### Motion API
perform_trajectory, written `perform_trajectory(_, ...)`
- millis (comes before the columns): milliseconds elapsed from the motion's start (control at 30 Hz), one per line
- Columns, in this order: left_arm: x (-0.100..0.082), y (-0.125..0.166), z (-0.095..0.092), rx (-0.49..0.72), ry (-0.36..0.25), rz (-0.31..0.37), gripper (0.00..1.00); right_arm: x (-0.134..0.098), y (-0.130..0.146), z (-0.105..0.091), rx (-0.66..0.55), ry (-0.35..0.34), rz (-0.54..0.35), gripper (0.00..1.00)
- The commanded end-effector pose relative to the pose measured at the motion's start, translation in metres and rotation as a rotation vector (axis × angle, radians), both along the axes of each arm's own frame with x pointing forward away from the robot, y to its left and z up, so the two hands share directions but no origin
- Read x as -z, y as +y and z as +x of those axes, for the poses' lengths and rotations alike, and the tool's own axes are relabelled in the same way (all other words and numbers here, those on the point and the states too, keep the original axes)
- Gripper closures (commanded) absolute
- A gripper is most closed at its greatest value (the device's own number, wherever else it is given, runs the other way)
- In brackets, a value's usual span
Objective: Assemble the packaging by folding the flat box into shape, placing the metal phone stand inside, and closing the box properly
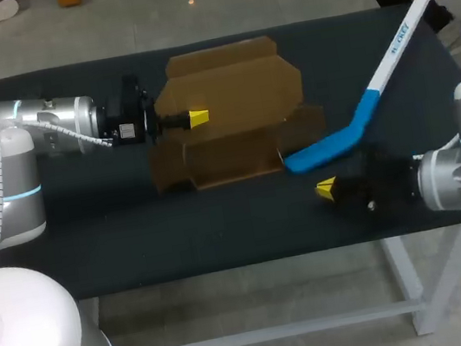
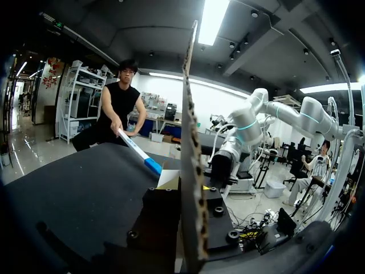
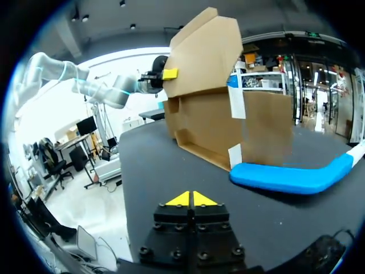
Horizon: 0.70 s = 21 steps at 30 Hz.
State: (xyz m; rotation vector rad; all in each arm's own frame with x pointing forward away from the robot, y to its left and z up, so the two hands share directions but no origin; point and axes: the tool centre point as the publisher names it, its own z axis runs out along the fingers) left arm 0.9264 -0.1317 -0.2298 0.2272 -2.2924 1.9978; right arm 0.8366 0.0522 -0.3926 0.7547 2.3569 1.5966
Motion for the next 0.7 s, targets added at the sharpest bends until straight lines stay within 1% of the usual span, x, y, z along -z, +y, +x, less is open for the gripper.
perform_trajectory(33, 0.003, 0.000, 0.000, 0.002, 0.000, 0.000, 1.00, -0.003, -0.016, -0.006, -0.009, -0.006, 0.022, 1.00)
perform_trajectory(167, 0.003, 0.000, 0.000, 0.002, 0.000, 0.000, 1.00, -0.001, -0.017, -0.002, -0.015, -0.001, 0.019, 1.00)
perform_trajectory(700, 0.003, 0.000, 0.000, 0.002, 0.000, 0.000, 1.00, 0.009, -0.020, 0.023, -0.045, 0.005, 0.037, 1.00)
